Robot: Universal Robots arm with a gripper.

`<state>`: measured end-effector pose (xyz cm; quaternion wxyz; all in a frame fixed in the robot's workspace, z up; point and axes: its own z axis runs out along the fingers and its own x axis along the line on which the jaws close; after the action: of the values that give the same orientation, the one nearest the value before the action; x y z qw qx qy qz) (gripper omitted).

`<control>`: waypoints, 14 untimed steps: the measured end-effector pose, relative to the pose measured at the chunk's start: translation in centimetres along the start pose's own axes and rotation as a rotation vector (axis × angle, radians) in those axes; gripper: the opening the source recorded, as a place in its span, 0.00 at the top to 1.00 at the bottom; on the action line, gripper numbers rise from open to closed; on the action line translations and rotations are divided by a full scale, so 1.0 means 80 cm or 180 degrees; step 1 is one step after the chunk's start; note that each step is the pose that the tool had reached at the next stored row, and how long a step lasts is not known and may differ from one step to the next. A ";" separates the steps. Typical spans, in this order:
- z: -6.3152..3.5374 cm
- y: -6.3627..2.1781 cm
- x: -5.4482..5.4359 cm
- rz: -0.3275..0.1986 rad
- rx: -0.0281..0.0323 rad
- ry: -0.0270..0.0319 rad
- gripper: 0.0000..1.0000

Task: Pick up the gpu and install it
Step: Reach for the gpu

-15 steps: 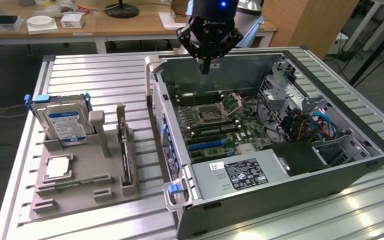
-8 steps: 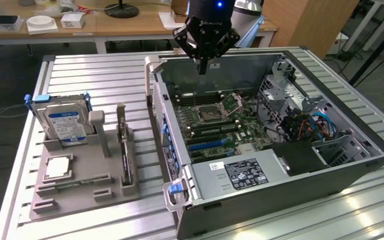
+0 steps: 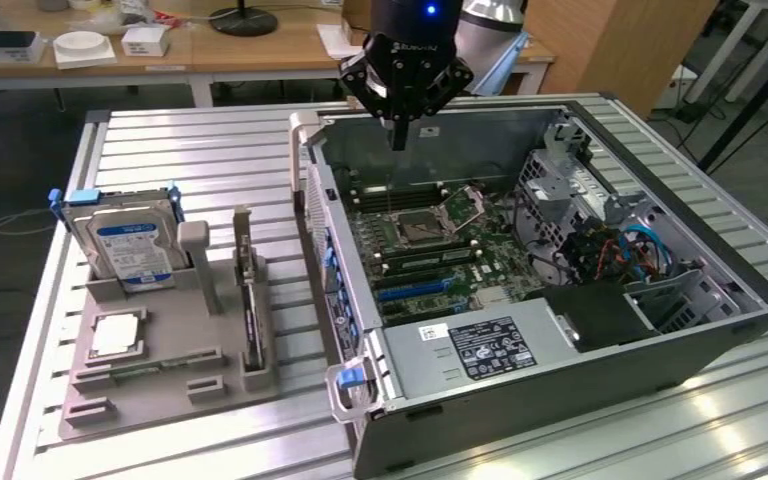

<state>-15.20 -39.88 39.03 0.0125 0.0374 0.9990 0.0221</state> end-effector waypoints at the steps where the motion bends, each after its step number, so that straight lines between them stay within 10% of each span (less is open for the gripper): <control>1: 0.000 0.000 0.001 0.0000 0.0000 0.0000 0.89; 14: 0.001 -0.001 0.015 0.0000 0.0000 0.0000 0.89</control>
<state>-16.42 -39.88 38.91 0.0125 0.0374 0.9990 0.0221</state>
